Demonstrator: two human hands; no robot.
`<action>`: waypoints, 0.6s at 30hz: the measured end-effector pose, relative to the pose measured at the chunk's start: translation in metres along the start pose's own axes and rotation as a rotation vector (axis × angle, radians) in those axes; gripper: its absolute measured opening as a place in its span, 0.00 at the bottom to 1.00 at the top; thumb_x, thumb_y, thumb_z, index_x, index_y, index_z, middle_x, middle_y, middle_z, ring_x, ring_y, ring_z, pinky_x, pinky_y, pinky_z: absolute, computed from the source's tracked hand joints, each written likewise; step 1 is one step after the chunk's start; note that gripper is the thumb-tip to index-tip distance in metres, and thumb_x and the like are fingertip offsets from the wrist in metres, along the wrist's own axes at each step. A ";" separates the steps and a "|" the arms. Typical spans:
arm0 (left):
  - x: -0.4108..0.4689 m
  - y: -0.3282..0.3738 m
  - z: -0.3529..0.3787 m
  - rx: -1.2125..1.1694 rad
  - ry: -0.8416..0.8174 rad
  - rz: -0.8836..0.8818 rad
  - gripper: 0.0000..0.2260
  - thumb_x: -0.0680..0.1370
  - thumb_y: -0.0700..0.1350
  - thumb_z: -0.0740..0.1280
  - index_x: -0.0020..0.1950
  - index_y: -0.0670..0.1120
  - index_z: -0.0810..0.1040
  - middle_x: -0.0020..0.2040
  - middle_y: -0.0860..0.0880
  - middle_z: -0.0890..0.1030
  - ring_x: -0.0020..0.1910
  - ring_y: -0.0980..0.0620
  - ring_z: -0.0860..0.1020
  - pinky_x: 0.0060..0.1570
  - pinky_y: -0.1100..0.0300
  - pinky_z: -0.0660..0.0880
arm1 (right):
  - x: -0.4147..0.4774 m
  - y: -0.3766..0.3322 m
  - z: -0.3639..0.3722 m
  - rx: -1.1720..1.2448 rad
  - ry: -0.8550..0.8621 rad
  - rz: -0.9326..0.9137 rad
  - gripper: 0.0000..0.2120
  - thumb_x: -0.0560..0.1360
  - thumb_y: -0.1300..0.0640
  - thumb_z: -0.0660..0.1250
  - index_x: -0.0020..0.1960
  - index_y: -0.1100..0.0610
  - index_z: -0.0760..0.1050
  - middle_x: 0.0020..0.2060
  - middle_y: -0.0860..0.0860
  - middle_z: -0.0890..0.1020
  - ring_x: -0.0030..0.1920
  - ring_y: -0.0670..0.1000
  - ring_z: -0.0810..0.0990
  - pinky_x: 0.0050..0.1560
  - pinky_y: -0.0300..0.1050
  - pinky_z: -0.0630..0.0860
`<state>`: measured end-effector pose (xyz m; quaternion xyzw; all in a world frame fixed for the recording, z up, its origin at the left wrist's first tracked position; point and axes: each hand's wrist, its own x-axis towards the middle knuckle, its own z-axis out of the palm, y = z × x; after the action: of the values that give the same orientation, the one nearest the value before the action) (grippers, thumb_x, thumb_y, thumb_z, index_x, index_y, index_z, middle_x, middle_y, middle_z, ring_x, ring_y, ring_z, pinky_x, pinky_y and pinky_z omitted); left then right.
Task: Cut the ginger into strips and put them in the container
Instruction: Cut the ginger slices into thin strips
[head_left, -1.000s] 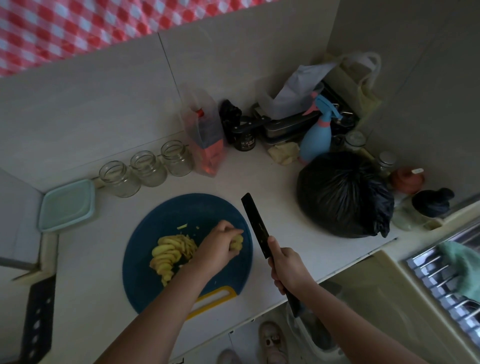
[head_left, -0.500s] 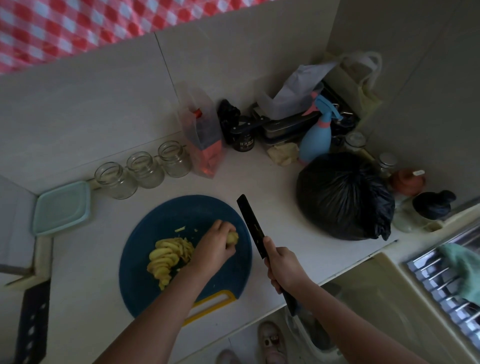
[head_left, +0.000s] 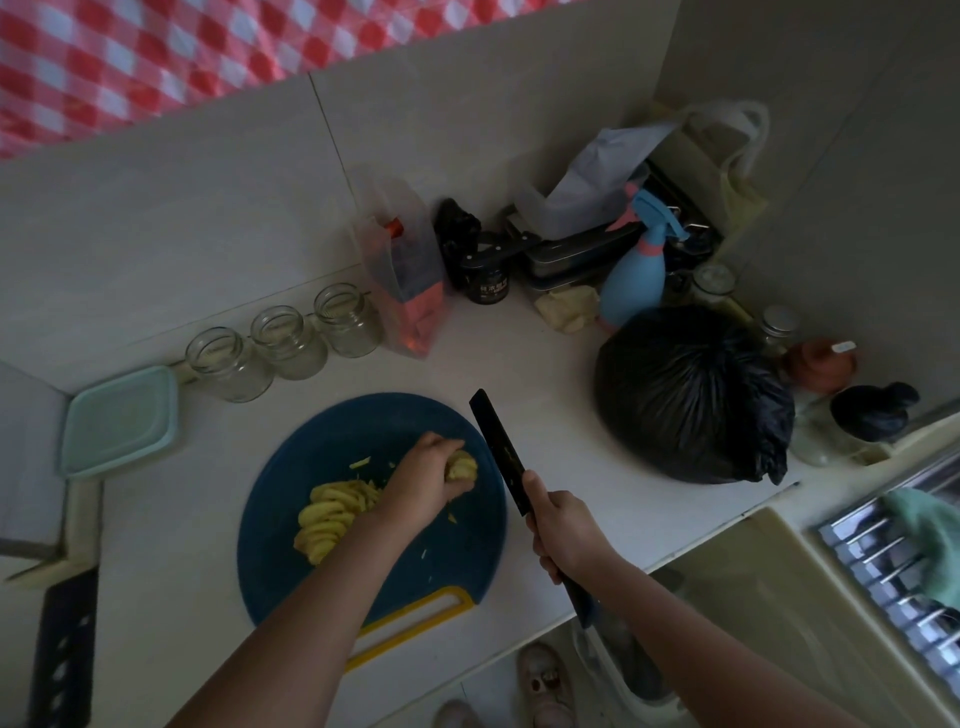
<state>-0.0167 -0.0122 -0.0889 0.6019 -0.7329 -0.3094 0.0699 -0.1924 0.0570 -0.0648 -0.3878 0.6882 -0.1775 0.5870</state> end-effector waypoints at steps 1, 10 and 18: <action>0.002 0.000 -0.002 -0.011 -0.023 -0.012 0.26 0.72 0.45 0.73 0.69 0.43 0.70 0.63 0.45 0.70 0.59 0.48 0.73 0.61 0.58 0.70 | 0.001 -0.001 0.000 -0.007 -0.003 0.002 0.27 0.79 0.36 0.49 0.40 0.58 0.69 0.29 0.53 0.72 0.23 0.49 0.69 0.25 0.40 0.70; 0.012 0.001 -0.024 0.000 -0.121 0.046 0.21 0.70 0.48 0.75 0.61 0.44 0.78 0.50 0.50 0.74 0.48 0.54 0.75 0.44 0.68 0.68 | 0.009 -0.011 0.002 -0.120 -0.017 0.036 0.27 0.79 0.36 0.48 0.39 0.58 0.69 0.29 0.54 0.73 0.24 0.50 0.71 0.25 0.41 0.71; 0.003 0.004 -0.014 -0.100 -0.008 -0.080 0.20 0.73 0.45 0.72 0.63 0.40 0.76 0.56 0.43 0.80 0.54 0.49 0.77 0.47 0.66 0.68 | 0.007 -0.006 0.016 -0.225 -0.029 0.010 0.28 0.79 0.35 0.46 0.42 0.57 0.69 0.36 0.55 0.75 0.28 0.51 0.73 0.26 0.42 0.74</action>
<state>-0.0140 -0.0193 -0.0765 0.6253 -0.6921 -0.3505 0.0847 -0.1755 0.0515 -0.0690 -0.4504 0.6971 -0.0904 0.5505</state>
